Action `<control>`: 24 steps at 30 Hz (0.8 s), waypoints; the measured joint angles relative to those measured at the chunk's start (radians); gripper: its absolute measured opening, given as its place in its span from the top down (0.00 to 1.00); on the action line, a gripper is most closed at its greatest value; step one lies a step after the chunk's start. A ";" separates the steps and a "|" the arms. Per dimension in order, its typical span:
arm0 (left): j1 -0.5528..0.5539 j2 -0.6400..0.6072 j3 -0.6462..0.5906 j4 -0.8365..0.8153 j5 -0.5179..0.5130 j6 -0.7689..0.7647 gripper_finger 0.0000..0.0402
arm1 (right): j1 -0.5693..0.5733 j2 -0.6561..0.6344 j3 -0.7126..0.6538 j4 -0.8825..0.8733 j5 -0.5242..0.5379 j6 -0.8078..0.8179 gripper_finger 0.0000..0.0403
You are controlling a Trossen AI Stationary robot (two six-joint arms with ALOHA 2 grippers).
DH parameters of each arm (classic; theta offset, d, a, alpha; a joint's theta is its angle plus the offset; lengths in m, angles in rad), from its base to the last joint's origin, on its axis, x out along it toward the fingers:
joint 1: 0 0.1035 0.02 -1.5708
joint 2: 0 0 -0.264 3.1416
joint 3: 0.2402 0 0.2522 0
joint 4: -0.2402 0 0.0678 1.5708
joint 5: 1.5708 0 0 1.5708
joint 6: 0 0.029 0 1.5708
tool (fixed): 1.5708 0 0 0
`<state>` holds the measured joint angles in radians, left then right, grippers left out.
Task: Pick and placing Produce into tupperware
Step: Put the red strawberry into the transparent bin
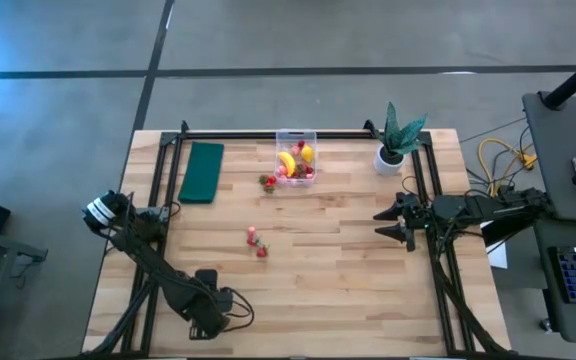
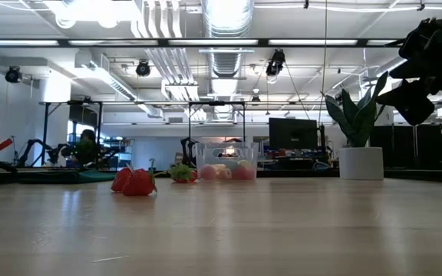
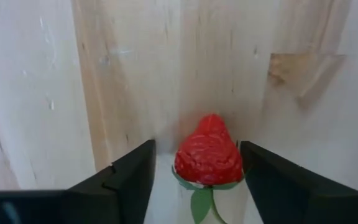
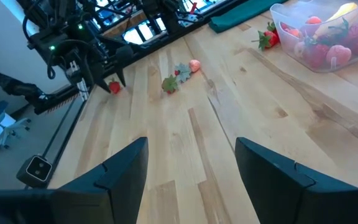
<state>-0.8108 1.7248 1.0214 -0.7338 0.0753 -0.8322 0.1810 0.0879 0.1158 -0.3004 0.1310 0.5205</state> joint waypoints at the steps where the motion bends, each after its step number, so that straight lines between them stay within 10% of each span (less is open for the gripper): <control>1: 0.000 0.000 0.000 -0.001 -0.002 0.000 0.48 | 0.000 0.000 0.000 0.000 0.000 0.000 0.42; 24: 0.096 -0.068 0.033 -0.116 -0.083 0.010 0.65 | 0.000 0.000 0.000 0.000 0.000 0.000 0.42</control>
<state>-0.7149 1.6569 1.0542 -0.8502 -0.0073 -0.8219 0.1808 0.0883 0.1159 -0.3008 0.1312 0.5205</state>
